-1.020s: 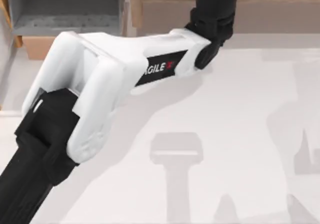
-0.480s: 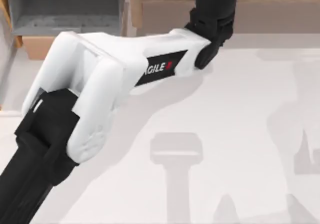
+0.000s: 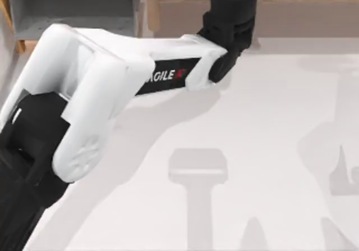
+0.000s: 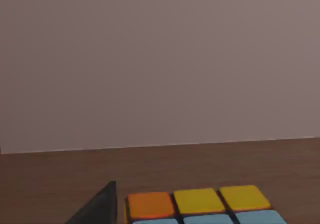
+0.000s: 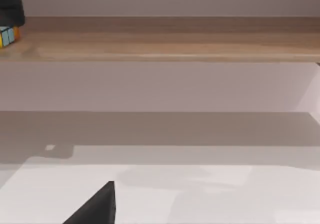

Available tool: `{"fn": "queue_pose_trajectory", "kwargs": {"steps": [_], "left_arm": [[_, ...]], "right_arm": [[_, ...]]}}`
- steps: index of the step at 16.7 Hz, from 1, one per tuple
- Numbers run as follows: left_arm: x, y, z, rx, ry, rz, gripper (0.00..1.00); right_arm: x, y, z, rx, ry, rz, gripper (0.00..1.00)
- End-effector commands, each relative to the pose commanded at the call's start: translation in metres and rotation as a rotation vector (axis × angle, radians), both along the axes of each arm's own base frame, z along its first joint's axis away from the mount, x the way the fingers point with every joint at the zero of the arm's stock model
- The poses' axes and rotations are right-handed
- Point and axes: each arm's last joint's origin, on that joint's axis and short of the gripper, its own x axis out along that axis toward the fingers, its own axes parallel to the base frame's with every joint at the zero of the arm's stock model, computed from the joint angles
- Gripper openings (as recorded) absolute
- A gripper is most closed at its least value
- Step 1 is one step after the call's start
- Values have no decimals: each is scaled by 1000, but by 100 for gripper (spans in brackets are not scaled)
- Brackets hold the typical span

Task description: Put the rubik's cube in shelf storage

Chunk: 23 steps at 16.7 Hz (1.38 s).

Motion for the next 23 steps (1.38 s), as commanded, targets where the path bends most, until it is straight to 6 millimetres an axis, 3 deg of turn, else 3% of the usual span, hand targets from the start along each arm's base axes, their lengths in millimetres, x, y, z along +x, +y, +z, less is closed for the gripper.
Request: {"fn": "queue_pose_trajectory", "kwargs": {"steps": [5, 10, 16, 23], "left_arm": [[-23, 29, -12, 93, 19, -182, 100], [-48, 91, -43, 270, 59, -349, 100], [-76, 211, -76, 508, 58, -418, 100], [-126, 361, -84, 842, -51, -262, 100]], "right_arm": [[0, 0, 0, 0, 0, 0, 100], [0, 0, 0, 0, 0, 0, 100], [0, 0, 0, 0, 0, 0, 100], [0, 0, 0, 0, 0, 0, 100]]}}
